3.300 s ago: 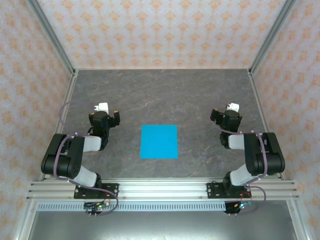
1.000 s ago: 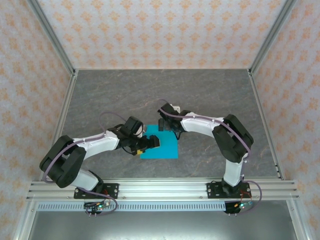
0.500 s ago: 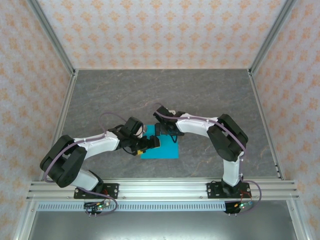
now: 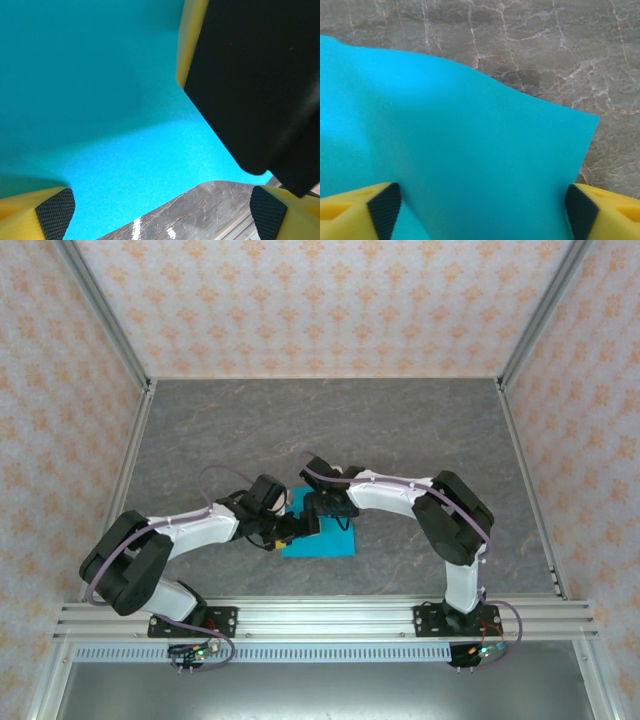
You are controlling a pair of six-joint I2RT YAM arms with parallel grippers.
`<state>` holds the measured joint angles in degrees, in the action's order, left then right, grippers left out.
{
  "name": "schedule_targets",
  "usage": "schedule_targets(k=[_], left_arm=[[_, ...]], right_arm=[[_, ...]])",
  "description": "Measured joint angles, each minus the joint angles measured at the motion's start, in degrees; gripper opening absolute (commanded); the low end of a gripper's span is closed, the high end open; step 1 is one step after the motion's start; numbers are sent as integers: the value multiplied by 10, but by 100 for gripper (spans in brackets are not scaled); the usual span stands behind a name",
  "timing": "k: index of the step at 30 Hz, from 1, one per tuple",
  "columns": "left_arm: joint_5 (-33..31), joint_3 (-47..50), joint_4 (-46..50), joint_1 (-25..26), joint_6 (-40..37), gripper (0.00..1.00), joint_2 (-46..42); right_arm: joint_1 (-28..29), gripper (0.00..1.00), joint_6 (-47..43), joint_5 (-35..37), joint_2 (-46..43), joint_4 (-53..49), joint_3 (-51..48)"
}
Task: Fold a paper plane with a square sheet of paper (fold left side to right side)
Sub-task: Pick up the square sheet of paper from the center of the table.
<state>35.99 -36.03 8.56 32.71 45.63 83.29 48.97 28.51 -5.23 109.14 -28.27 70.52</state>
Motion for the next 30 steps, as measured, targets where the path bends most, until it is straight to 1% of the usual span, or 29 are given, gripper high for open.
schedule_targets(k=[3, 7, 9, 11, 13, 16, 18, 24, 27, 30], left_arm=[[-15, 2, 0, 5, 0, 95, -8], [-55, 2, 23, 5, -5, 97, -32], [-65, 2, 27, 1, -6, 97, -49], [-59, 8, 14, -19, -3, 97, -69], [-45, 22, -4, -57, 4, 97, -85], [-30, 35, -7, -119, 4, 97, -102], [-13, 35, -6, -147, -2, 98, -113], [72, 35, -21, -228, -12, 98, -147], [120, 35, -49, -252, -11, 99, -162], [166, 23, -66, -254, -11, 99, -181]], right_arm=[[0, 66, -3, -3, 0, -5, 0], [0, 49, -7, -9, 0, -9, 0], [0, 43, -5, -17, 0, -8, 0], [-3, 37, -4, -26, -2, -3, -5], [-12, 33, -3, -42, -10, 9, -17], [-32, 31, 0, -79, -24, 35, -41], [-45, 30, 1, -109, -35, 58, -60], [-95, 28, 9, -252, -89, 168, -145], [-144, 27, 18, -330, -136, 230, -189], [-201, 27, 24, -402, -198, 289, -223]])
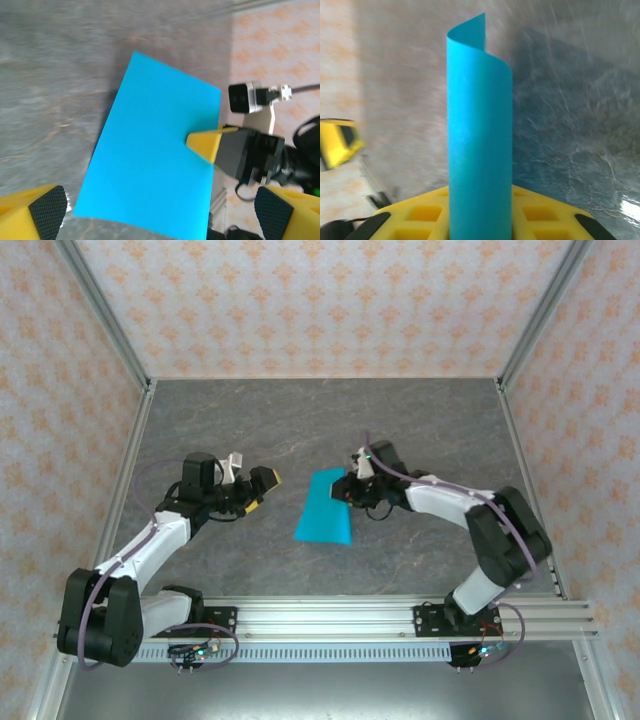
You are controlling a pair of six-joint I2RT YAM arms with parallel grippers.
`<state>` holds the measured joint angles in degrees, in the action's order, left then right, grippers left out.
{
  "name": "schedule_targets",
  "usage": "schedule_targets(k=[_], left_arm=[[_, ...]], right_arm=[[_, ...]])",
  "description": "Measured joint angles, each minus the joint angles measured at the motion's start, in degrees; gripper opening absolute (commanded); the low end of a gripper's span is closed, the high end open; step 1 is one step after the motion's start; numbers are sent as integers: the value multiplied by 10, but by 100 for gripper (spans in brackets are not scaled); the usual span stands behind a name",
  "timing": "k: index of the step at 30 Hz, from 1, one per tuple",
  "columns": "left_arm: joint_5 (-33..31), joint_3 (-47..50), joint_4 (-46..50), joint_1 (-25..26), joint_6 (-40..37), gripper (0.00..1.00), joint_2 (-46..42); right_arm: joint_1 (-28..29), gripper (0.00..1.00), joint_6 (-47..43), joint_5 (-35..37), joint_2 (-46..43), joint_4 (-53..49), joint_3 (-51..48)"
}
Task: Fold a paper plane with a square sheet of paper (fold left side to right side)
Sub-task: Pick up the square sheet of paper from the center of the table, then place a square sheet of paper at the center of the table.
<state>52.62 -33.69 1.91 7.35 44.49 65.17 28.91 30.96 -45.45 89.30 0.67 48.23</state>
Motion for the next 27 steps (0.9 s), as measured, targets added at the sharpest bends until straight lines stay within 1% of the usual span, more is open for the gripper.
schedule_targets(k=[4, 7, 9, 11, 14, 17, 21, 24, 27], left_arm=[[52, -50, -13, 0, -8, 100, -28], [80, -97, -29, 0, -12, 100, -41], [93, -125, -38, 3, -15, 100, -46], [102, -149, -46, 16, -20, 100, -45], [110, -180, -48, 57, -39, 100, -38], [115, -204, -48, 94, -57, 100, -27], [115, -215, -48, 103, -71, 100, -21], [115, -215, -50, 107, -75, 99, -20], [117, -215, -59, 124, -75, 93, -19]], right_arm=[[-61, 26, 0, -86, -95, 48, -4], [-84, 25, -10, -139, -151, 49, 21], [-87, 25, -16, -172, -173, 50, 47], [-87, 24, -21, -203, -187, 50, 72], [-82, 24, -35, -242, -201, 43, 103], [-63, 24, -62, -271, -203, 9, 137], [-34, 24, -97, -294, -215, -40, 167], [-26, 24, -113, -301, -231, -56, 177], [-20, 24, -120, -306, -239, -62, 180]])
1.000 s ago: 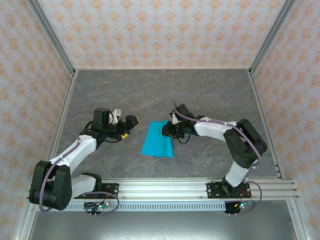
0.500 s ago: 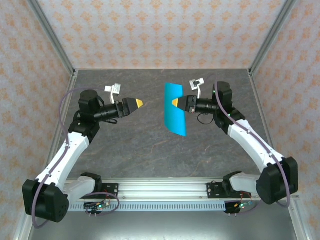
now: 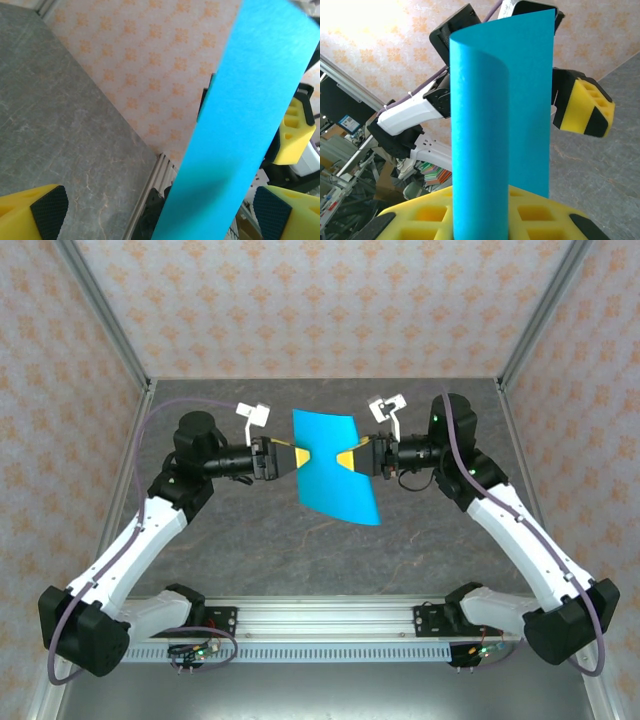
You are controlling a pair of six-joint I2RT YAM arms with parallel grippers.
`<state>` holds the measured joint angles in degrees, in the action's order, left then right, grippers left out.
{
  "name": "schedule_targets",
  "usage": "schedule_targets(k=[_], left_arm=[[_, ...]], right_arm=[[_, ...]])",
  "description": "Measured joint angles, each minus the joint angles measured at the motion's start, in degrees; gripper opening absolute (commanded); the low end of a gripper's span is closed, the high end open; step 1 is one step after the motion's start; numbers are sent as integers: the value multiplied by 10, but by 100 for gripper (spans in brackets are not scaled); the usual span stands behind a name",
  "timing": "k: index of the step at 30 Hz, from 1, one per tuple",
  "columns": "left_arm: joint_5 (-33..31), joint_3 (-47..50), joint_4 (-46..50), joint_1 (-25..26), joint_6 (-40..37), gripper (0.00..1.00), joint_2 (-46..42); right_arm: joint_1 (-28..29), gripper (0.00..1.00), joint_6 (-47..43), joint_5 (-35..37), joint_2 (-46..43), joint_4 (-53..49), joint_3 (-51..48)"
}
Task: Fold a paper plane with a square sheet of paper (fold left side to right side)
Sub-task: Place a square sheet of paper at the center of the table, then first fold in half a square sheet of paper at the center of the table.
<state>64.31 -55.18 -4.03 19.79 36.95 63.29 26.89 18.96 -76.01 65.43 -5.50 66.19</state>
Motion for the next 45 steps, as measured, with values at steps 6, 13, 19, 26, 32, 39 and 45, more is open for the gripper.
schedule_targets(k=[6, 13, 19, 26, 32, 39, 45], left_arm=[[5, -2, -20, 30, -11, 52, 0], [7, -3, -29, 31, -20, 12, 0], [-8, -3, -24, 31, -29, 0, 11], [-68, -24, 45, 31, -59, 0, 94], [-120, -63, 94, 31, -84, 0, 265], [-184, -91, 125, 31, -105, 0, 454], [-218, -119, 154, 29, -129, 0, 506]], right_arm=[[4, 24, -6, 5, 1, -8, 0], [-2, 26, -11, 39, 0, -8, -3], [-38, 39, -12, 80, -2, -13, -27], [-54, 75, -56, 219, -2, -92, -40], [-55, 83, -72, 397, -3, -143, -76], [-56, 55, -38, 469, 31, -137, -146], [-39, 22, 60, 449, 163, -49, -194]])
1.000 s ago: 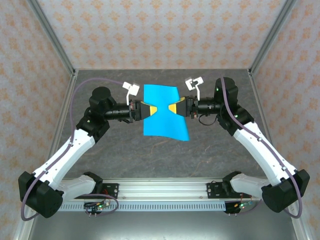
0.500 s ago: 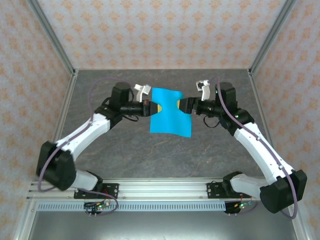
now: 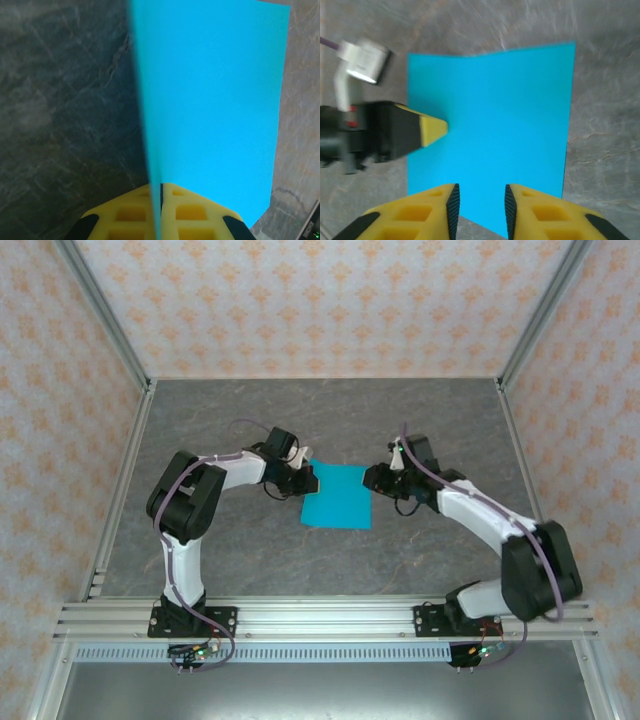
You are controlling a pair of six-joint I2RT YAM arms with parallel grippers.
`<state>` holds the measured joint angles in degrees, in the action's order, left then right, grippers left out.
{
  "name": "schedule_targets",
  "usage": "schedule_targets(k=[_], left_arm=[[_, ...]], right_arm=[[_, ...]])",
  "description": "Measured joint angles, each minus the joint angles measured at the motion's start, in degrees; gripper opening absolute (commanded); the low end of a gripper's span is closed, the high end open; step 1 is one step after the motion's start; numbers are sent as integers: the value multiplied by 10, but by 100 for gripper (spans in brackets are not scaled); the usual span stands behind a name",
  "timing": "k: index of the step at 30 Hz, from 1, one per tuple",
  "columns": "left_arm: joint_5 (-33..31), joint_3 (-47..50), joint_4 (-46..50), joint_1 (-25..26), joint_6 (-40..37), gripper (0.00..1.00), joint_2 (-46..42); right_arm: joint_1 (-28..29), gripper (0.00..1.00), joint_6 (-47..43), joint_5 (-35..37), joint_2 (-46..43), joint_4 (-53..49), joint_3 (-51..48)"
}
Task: Fold a paper plane with a square sheet of paper (fold left side to right side)
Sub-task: First fold in half a square sheet of paper at the center of the table.
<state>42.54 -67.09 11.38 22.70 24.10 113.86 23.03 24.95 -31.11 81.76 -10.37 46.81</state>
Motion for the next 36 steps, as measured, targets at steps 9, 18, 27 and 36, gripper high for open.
schedule_targets(k=[9, 18, 27, 36], left_arm=[[-15, -8, 28, 2, -17, 1, -1], [31, -6, 19, 2, 16, 34, -42], [96, -3, -56, 26, 93, 49, -81], [108, -22, -73, 48, 118, 53, -41]], right_arm=[[27, 18, 68, 12, 170, 43, 37], [32, 18, 70, 42, 203, 10, 76], [32, 19, 70, 39, 206, 11, 77], [26, 31, 78, 14, 198, 54, 58]])
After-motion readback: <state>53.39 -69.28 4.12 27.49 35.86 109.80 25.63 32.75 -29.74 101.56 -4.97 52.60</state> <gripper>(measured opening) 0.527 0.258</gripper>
